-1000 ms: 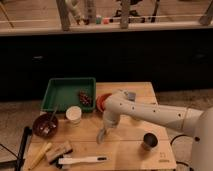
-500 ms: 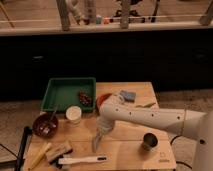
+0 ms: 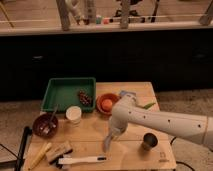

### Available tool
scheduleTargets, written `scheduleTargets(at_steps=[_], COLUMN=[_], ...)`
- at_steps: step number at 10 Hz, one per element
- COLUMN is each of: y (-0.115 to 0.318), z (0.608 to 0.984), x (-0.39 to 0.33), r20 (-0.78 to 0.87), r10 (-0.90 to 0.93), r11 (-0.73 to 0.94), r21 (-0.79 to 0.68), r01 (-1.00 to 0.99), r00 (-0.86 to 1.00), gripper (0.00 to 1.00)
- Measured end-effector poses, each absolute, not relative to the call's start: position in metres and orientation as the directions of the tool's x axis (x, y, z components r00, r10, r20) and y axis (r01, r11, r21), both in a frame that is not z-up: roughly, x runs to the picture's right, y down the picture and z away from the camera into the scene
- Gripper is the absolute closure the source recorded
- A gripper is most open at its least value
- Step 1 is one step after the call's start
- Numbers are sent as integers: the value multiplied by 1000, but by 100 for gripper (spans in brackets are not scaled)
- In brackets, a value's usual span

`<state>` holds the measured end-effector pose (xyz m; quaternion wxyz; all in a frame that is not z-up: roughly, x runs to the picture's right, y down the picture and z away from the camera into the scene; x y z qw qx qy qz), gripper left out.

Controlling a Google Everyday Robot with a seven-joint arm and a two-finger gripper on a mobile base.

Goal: Wipe table surface with towel

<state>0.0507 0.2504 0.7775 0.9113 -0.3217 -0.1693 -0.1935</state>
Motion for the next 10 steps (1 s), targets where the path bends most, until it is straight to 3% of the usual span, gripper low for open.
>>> scheduleTargets(at_steps=[6, 10], y=[233, 262], z=[811, 778], x=[6, -35], r20=[436, 569], r10=[-255, -303], r11=[756, 723], r21=[-466, -385], r01=[459, 574], r00=[863, 764], gripper=[100, 100])
